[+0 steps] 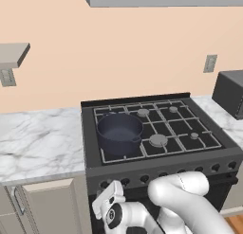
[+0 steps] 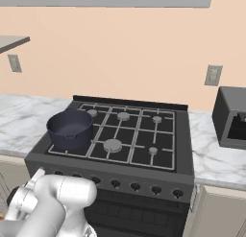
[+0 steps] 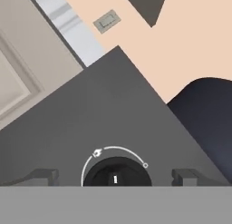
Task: Turn off the front left burner of the stove.
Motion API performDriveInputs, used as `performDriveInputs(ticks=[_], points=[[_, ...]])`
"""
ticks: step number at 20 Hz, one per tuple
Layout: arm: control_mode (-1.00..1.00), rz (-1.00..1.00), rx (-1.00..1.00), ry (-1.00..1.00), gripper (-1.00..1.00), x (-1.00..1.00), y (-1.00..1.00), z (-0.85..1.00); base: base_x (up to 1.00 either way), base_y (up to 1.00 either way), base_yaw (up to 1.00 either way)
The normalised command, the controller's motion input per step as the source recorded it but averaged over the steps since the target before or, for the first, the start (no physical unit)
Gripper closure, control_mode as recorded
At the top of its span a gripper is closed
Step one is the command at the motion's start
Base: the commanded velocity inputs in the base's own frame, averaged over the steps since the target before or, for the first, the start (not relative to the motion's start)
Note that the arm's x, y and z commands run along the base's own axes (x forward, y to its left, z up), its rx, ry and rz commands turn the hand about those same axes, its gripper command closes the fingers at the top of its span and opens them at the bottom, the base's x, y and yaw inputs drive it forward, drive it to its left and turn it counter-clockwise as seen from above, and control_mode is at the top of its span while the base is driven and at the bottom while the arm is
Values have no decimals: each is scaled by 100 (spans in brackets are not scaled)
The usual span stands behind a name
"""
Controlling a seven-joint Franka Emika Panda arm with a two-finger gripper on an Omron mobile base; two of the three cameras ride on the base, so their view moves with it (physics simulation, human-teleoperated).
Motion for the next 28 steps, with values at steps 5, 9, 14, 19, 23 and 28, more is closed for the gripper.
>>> performDriveInputs(ticks=[5, 9, 14, 19, 23, 28], points=[[-100, 0, 0, -4, -100, 17, 0, -11, 0, 0, 0], [-100, 0, 0, -8, -100, 8, 0, -28, 0, 0, 0], [-100, 0, 0, -18, -100, 3, 0, -35, 0, 0, 0], [-100, 0, 0, -17, -100, 11, 0, -18, 0, 0, 0], [-100, 0, 0, -10, -100, 5, 0, -17, 0, 0, 0], [-100, 0, 0, -9, 100, 1, 0, -3, 0, 0, 0]])
